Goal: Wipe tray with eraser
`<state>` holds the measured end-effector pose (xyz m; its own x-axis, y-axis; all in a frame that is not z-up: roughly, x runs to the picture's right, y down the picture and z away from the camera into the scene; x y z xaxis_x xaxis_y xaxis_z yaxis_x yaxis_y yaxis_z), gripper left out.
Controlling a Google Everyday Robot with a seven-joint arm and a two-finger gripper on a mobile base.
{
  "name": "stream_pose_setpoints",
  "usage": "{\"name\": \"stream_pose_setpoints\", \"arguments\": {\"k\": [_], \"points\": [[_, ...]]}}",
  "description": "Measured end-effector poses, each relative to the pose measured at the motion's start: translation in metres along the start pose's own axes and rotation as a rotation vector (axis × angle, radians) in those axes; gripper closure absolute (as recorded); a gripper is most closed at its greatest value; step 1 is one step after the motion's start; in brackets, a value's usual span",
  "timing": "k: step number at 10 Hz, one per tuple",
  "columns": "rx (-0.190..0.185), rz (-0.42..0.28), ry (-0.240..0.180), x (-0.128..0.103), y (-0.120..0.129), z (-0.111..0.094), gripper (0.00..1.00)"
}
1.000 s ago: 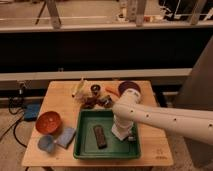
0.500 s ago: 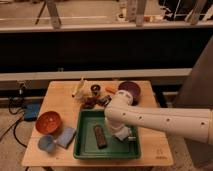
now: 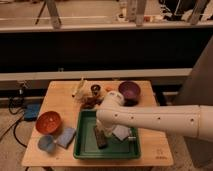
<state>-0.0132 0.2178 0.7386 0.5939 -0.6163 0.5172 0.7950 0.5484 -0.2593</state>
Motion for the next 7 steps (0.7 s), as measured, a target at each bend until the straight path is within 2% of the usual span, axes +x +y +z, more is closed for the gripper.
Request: {"name": "stream_pose_setpoints", "arguments": {"k": [4,7], "points": [[-0.001,-0.135,0.011,-0.002,-0.01,0.014,0.2],[-0.031,-0.256,0.036,-0.004,-0.015,0.029,0.2]]}}
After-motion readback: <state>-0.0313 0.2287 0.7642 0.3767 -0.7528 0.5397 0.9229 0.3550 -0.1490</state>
